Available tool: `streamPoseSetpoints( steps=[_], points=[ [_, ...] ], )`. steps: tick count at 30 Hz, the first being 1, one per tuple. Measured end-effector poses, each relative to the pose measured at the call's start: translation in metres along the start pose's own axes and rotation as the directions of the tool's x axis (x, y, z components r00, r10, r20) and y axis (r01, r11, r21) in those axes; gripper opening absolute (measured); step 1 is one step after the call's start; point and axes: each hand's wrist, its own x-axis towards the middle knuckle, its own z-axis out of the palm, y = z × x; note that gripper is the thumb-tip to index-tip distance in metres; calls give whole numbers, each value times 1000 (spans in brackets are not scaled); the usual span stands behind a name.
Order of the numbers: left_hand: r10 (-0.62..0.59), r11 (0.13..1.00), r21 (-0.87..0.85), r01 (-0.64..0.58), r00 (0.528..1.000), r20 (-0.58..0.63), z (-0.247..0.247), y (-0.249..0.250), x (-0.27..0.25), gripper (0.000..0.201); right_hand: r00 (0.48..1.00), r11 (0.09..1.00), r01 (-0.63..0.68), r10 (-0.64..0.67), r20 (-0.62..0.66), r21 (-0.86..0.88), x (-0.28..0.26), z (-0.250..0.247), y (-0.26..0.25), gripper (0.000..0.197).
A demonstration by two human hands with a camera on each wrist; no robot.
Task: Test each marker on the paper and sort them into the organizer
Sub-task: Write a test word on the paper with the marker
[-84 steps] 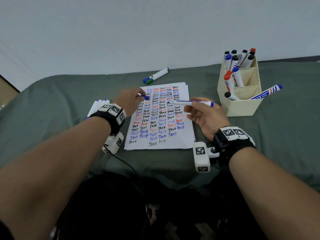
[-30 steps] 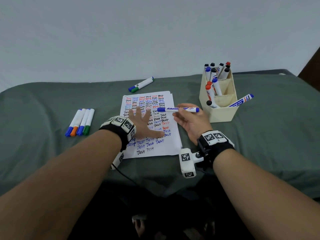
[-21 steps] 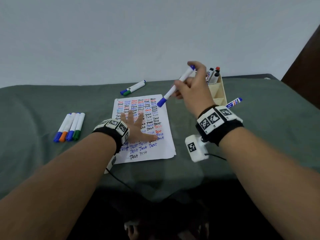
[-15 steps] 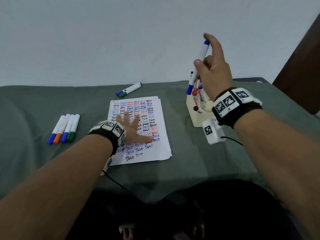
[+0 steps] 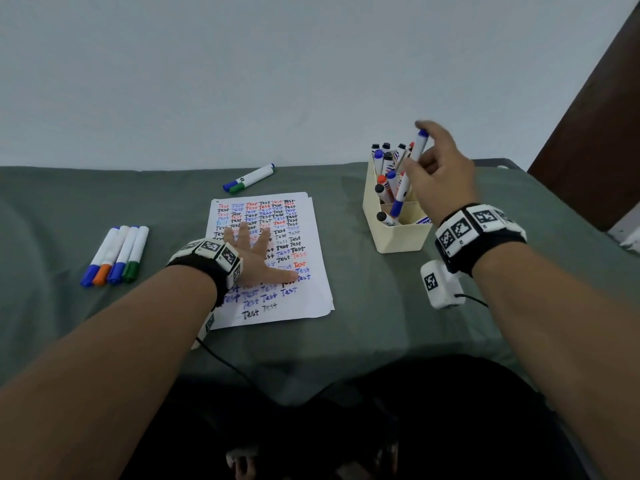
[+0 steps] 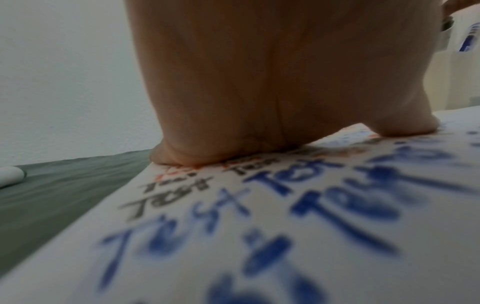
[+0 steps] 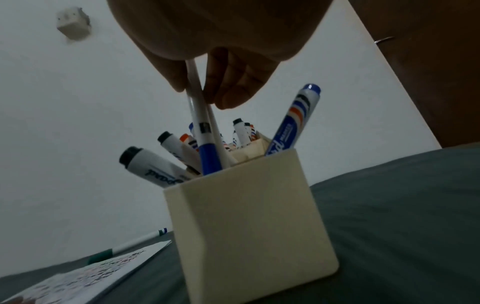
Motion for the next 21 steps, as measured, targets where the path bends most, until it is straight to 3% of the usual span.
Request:
streamPoseSetpoints(
  steps=[5, 12, 19, 21],
  points=[
    [3, 1000, -11, -3, 1000, 3, 0, -1, 1, 149, 998, 996, -66, 65, -12, -60, -4, 0, 8, 46],
    [5, 1000, 0, -5, 1000, 2, -1, -1, 1, 151, 1000, 985, -26, 27, 8, -173, -2, -10, 6, 47],
    [-5, 1000, -2, 5, 1000, 11, -3, 1, -5, 141, 986, 961, -111, 140, 96, -255, -14, 0, 17, 31],
    [-8, 1000, -1, 8, 1000, 13, -3, 2, -6, 139, 977, 952, -146, 182, 113, -270, -15, 3, 19, 35]
  ],
)
